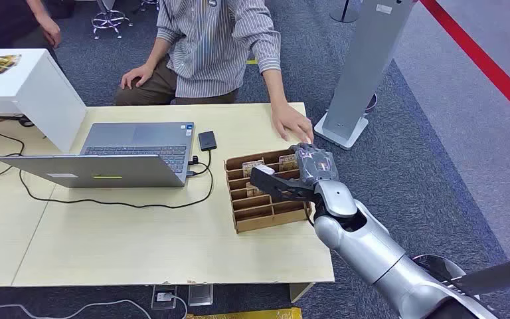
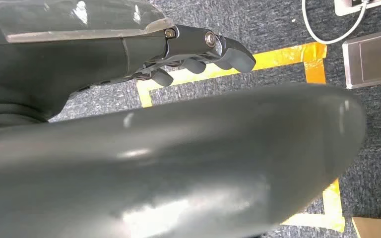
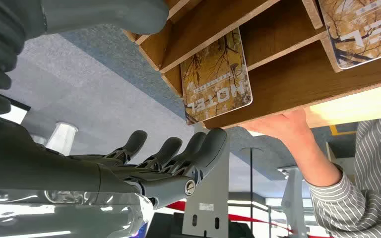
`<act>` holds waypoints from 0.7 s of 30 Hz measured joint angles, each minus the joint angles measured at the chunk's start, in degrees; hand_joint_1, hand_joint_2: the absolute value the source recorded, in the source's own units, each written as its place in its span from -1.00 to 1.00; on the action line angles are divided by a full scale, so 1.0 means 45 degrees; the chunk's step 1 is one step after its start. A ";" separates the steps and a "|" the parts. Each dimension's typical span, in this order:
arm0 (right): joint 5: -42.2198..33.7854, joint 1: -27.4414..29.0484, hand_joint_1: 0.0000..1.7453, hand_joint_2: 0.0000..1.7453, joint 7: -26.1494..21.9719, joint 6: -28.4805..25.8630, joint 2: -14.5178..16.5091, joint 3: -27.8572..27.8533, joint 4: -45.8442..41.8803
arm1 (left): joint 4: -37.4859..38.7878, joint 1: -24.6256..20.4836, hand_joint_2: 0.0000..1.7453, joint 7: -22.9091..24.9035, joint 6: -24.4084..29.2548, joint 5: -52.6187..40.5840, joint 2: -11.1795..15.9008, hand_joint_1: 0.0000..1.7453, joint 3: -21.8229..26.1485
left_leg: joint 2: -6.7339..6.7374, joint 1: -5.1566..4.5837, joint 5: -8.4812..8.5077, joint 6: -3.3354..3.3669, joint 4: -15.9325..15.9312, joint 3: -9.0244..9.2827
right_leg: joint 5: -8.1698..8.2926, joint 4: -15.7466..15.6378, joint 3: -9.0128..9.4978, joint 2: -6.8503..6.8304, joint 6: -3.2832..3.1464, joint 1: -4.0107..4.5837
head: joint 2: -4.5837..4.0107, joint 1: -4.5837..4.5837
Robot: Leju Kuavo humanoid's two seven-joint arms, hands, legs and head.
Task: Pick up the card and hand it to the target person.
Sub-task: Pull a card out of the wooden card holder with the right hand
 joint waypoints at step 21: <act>-0.0104 -0.0008 0.02 1.00 0.0032 -0.0010 -0.0002 0.0041 0.0005 | 0.0000 -0.0004 -1.00 0.0000 0.0000 0.0000 0.0000 -1.00 -0.0033 | 0.0000 0.0000 0.0000 0.0000 0.0000 0.0000 | 0.0000 0.0000 -0.0001 0.0000 0.0000 0.0000 | -0.0001 0.0002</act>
